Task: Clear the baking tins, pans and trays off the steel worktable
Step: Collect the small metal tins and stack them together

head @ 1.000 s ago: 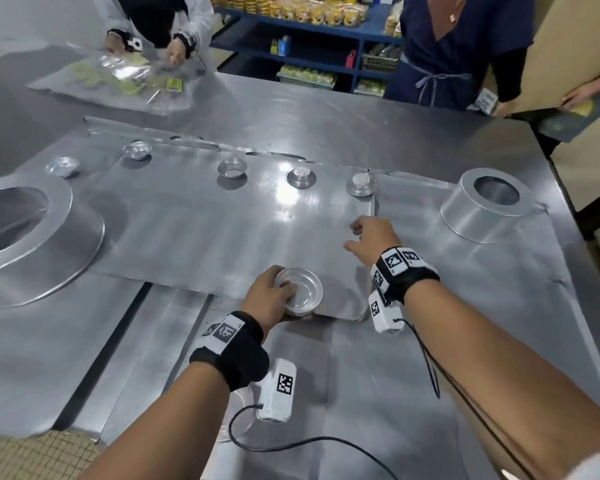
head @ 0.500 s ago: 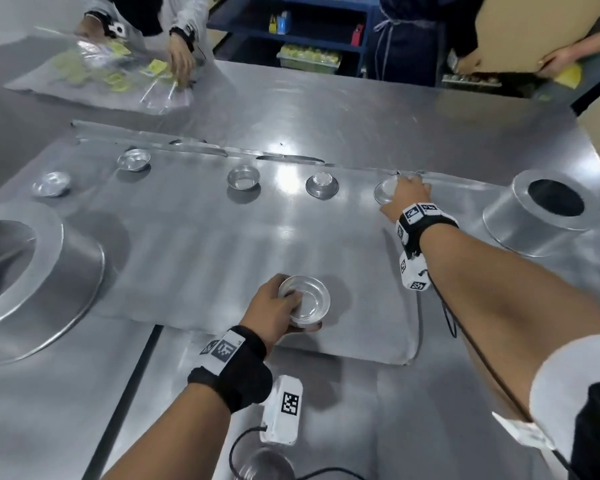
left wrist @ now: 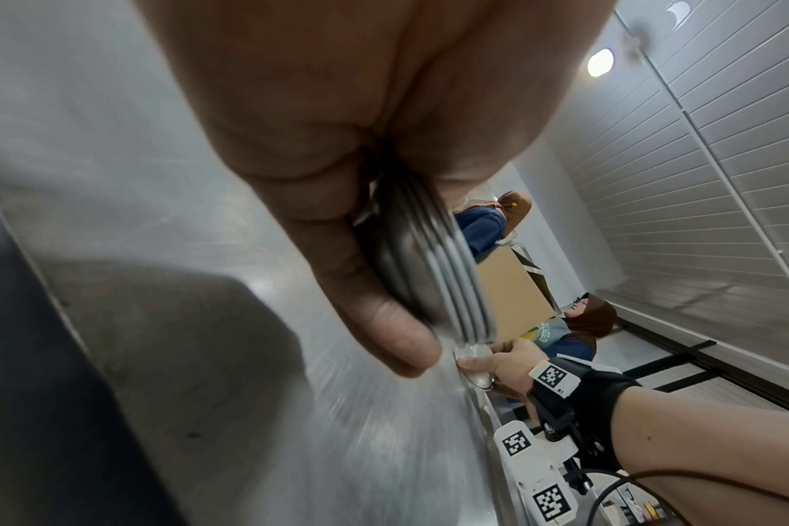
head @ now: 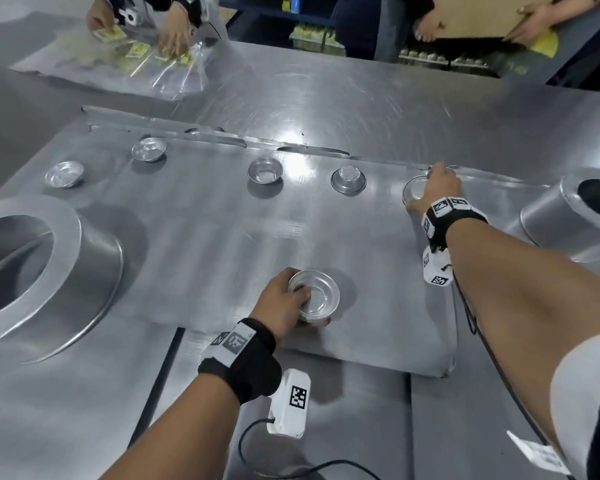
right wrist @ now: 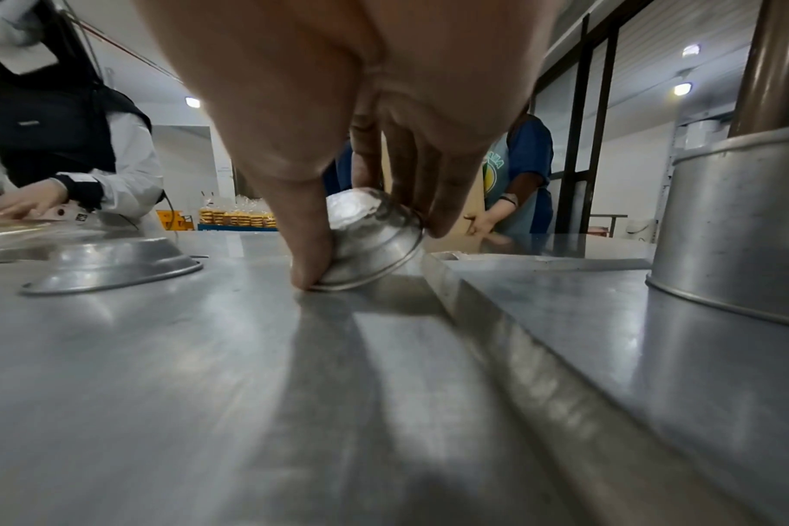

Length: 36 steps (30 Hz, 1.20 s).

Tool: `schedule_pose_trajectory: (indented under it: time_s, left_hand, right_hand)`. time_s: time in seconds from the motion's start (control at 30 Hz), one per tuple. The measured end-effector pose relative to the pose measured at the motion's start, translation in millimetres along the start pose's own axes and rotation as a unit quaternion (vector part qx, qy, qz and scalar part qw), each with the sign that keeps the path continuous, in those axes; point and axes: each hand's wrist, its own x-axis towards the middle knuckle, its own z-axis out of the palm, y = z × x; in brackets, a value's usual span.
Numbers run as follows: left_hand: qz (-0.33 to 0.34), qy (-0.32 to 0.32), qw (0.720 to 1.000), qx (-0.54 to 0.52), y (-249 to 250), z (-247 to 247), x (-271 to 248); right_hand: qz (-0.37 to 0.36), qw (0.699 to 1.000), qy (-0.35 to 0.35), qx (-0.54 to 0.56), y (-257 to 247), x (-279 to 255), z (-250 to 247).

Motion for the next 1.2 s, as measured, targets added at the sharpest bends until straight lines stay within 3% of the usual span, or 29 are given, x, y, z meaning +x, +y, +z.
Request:
schedule_pose_trajectory:
  time_s: [0.23,0.47,0.6,0.83,1.03,1.2]
  left_hand:
    - [-0.004,-0.018,1.0,0.004,-0.3,-10.4,-17.1]
    - [0.001,-0.023,1.0,0.008,-2.6,-29.8,-44.1]
    - [0.0,-0.029,0.999,0.019,-2.8,-43.6,-60.7]
    - [-0.026,-0.05,0.996,-0.066,-7.6,-66.6,-83.5]
    - [-0.017,-0.105,0.993,-0.047,-4.8,-81.8,-89.8]
    - [0.001,-0.072,0.997,-0.016,-6.3,-88.1,-92.8]
  right_hand:
    - [-0.035,0.997,0.029,0.063,-24.9,-61.4,-16.6]
    - [-0.094,0.982,0.037,0.162,-51.7,-163.2,-26.6]
    - [-0.142,0.953,0.004,0.268,-64.9,-226.9,-31.5]
    - [-0.182,0.888,-0.023,0.422,-90.2,-327.0,-39.6]
    - [-0.201,0.875,-0.062,0.437,-98.1,-368.5,-21.6]
    - [-0.209,0.873,-0.101,0.429,-104.3,-383.7,-6.2]
